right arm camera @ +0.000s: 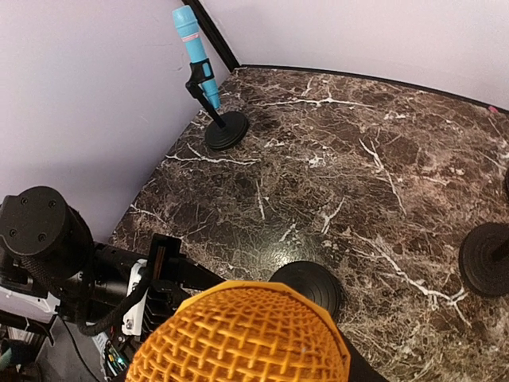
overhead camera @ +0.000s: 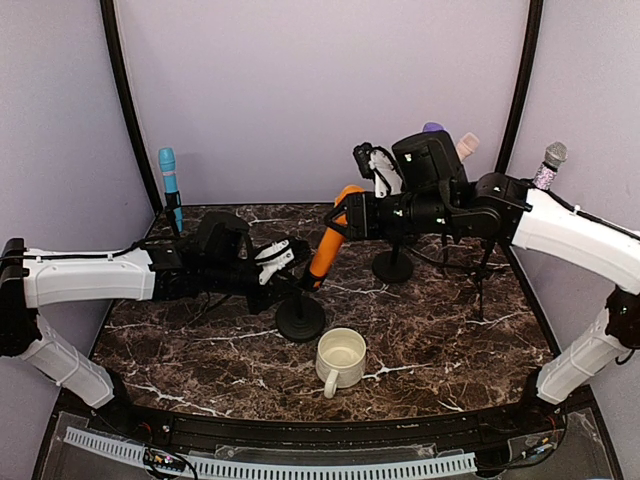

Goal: Remove the microphone from the stand

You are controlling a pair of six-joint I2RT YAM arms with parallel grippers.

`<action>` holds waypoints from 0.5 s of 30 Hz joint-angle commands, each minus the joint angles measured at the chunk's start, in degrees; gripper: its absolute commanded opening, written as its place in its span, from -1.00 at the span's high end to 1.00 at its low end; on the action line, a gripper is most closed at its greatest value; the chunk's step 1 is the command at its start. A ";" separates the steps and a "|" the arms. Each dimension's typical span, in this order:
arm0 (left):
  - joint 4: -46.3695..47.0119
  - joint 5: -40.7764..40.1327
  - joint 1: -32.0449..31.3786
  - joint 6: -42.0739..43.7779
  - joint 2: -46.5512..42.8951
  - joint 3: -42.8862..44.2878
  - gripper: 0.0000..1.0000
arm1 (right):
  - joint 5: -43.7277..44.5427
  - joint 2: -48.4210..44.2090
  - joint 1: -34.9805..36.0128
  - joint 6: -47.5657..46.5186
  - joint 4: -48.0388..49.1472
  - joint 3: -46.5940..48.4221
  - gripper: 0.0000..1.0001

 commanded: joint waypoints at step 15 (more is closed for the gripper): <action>-11.49 -3.98 0.83 0.41 2.26 -1.15 1.00 | -1.88 -11.27 -1.11 -4.91 11.42 0.93 0.60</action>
